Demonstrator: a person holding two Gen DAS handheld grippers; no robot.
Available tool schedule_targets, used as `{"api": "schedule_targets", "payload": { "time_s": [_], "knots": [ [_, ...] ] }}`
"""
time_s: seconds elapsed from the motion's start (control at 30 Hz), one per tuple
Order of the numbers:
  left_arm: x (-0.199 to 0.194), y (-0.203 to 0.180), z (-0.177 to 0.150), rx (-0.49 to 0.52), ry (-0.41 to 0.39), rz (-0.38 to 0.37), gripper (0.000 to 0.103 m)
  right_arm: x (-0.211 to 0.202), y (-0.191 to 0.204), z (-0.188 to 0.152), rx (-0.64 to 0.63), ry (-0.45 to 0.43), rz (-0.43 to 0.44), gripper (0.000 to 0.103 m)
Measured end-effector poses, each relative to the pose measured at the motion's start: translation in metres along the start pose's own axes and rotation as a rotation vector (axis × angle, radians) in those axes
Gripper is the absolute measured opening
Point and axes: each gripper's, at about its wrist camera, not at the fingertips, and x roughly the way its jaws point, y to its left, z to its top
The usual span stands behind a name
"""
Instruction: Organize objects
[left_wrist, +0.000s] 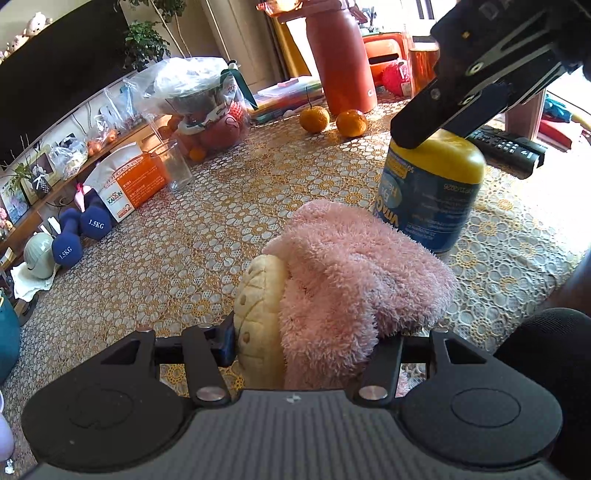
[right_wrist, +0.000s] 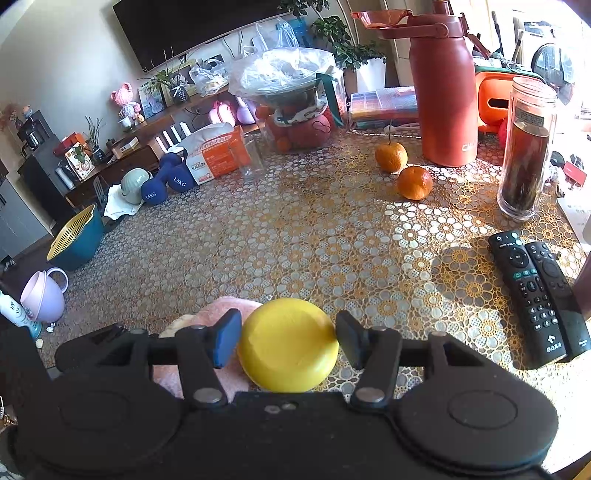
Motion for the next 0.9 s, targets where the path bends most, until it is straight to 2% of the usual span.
{"api": "schedule_targets", "payload": {
  "time_s": [0.23, 0.4, 0.67, 0.9],
  "knots": [
    [-0.045, -0.015, 0.005, 0.015, -0.1, -0.068, 0.054, 0.001, 0.002, 0.0, -0.008, -0.002, -0.004, 0.056],
    [-0.045, -0.033, 0.02, 0.042, -0.137, -0.081, 0.054, 0.001, 0.006, 0.0, -0.016, -0.002, -0.014, 0.056],
    [-0.011, -0.035, 0.026, 0.039, -0.081, -0.052, 0.054, 0.002, 0.003, 0.0, 0.001, -0.007, -0.017, 0.056],
    [0.021, -0.012, 0.017, 0.008, 0.023, -0.036, 0.054, 0.003, 0.002, 0.0, -0.004, -0.01, -0.005, 0.056]
  ]
}}
